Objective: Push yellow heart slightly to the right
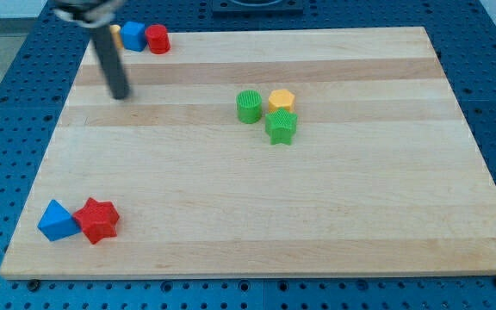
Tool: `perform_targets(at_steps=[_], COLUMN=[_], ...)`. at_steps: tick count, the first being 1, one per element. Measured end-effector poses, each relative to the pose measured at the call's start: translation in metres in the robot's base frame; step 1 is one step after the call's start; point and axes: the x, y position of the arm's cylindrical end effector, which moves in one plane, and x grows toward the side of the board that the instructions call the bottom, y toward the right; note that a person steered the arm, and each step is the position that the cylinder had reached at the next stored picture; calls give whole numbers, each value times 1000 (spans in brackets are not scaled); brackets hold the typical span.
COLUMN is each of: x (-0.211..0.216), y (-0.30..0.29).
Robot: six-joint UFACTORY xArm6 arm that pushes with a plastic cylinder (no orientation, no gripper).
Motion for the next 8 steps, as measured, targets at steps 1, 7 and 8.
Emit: perform_targets(at_steps=[1, 7, 8], x=[-20, -82, -91], y=[-43, -43, -43])
